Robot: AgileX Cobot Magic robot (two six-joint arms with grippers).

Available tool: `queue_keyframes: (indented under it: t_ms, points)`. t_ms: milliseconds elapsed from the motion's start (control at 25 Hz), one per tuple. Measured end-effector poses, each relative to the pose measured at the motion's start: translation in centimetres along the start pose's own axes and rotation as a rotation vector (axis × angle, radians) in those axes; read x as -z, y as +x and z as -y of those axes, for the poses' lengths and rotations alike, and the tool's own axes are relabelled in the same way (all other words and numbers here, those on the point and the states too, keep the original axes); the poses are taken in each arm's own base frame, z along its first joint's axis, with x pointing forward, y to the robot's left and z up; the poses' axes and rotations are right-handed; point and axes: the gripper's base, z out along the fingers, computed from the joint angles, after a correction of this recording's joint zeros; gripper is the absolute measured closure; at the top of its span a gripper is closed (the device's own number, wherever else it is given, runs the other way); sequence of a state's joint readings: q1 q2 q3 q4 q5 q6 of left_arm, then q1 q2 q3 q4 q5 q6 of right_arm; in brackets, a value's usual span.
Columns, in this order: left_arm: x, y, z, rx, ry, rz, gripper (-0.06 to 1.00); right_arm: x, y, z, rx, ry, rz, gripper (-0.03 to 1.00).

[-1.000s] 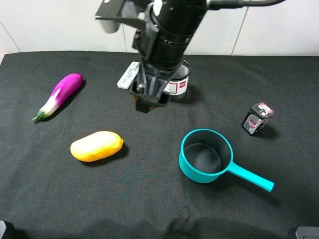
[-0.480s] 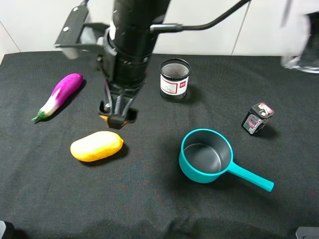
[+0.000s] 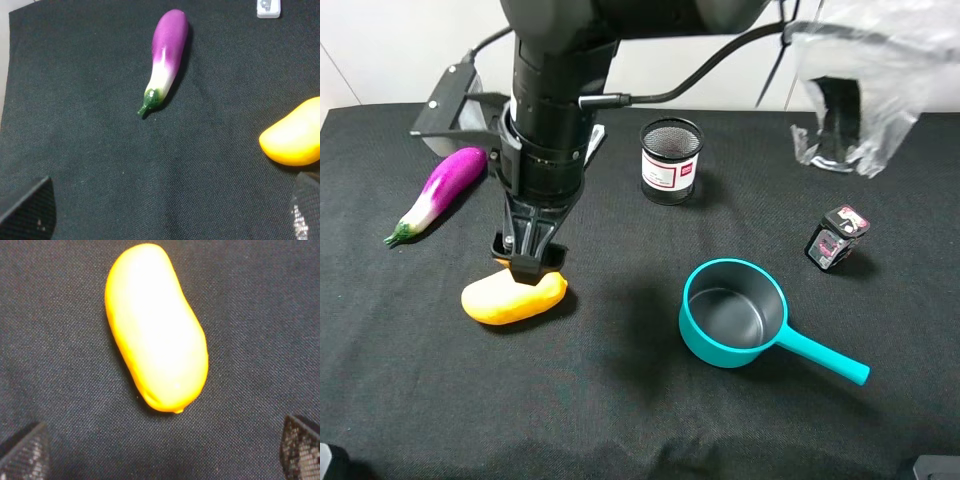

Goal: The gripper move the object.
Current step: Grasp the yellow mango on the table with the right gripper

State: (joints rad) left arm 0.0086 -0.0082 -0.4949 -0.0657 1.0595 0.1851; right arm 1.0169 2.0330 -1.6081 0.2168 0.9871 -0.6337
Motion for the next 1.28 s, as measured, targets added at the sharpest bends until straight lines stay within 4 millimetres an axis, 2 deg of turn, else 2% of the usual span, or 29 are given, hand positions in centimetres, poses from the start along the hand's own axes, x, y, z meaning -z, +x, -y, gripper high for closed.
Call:
queue_keyframes:
  t_ms: [480,920,1280]
  points:
    - [0.0,0.0,0.0,0.000,0.000,0.000,-0.05,-3.4,0.1,0.6,0.020,-0.011,-0.011,0.27]
    - [0.0,0.0,0.0,0.000,0.000,0.000,-0.05,-6.7,0.0,0.4,0.050,-0.030,-0.019,0.27]
    - [0.0,0.0,0.0,0.000,0.000,0.000,-0.05,-8.2,0.1,0.6,0.057,-0.024,-0.009,0.27]
